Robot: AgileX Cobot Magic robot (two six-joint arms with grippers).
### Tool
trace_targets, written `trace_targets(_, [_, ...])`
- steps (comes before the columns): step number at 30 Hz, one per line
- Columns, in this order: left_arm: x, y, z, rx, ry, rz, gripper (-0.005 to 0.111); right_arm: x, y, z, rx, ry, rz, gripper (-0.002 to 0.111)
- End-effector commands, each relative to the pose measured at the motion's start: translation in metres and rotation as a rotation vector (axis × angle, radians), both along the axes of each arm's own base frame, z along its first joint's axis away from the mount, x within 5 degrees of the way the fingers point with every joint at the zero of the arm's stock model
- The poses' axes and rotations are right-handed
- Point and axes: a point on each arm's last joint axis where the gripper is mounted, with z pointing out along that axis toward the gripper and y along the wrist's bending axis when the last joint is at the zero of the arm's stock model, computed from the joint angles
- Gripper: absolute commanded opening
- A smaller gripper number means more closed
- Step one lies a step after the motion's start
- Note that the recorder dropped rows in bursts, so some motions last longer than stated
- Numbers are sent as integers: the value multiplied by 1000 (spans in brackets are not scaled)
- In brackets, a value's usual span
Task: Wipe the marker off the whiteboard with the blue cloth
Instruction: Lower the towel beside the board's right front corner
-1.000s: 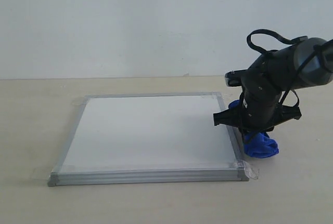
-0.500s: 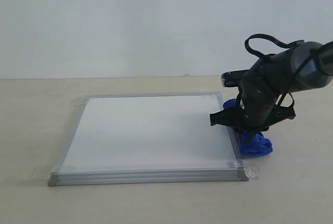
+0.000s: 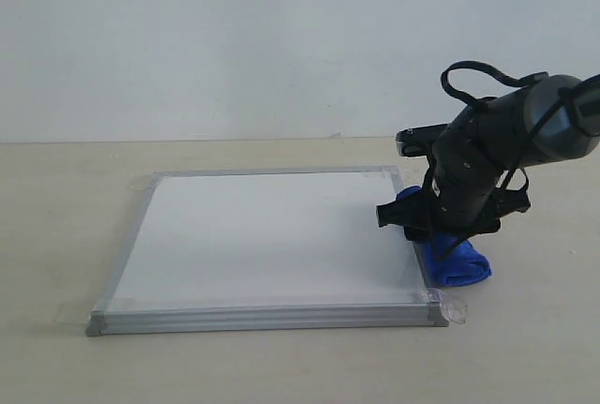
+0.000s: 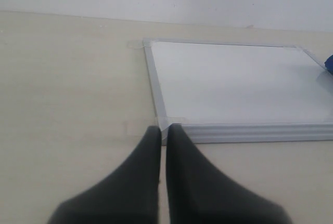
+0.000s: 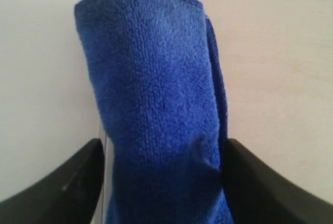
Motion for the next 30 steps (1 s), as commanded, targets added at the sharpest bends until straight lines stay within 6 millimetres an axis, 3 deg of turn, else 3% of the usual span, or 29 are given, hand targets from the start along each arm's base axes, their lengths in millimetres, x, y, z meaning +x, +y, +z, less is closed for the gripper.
trace_targets(1, [0, 0, -1, -2, -3, 0, 4, 1, -4, -1, -12, -3, 6, 62])
trace_targets(5, [0, 0, -1, -2, -3, 0, 4, 1, -4, 11, -1, -32, 8, 62])
trace_targets(12, [0, 0, -1, -2, -3, 0, 4, -2, -5, 49, 26, -116, 14, 61])
trace_targets(14, [0, 0, -1, -2, -3, 0, 4, -3, -6, 44, 28, -98, 6, 45])
trace_targets(15, [0, 0, -1, -2, -3, 0, 4, -2, -5, 36, 17, -77, 13, 25])
trace_targets(17, [0, 0, -1, -2, -3, 0, 4, -1, -4, 22, 1, -44, 24, 0])
trace_targets(23, [0, 0, -1, -2, -3, 0, 4, 2, -2, -5, -7, -3, 40, 0])
trace_targets(26, [0, 0, -1, -2, -3, 0, 4, 2, -3, -8, -23, 2, 49, 0])
trace_targets(28, [0, 0, -1, -2, -3, 0, 4, 2, -4, 6, -28, -23, 49, 0])
trace_targets(30, [0, 0, -1, -2, -3, 0, 4, -2, -7, 37, -26, -72, 38, 0])
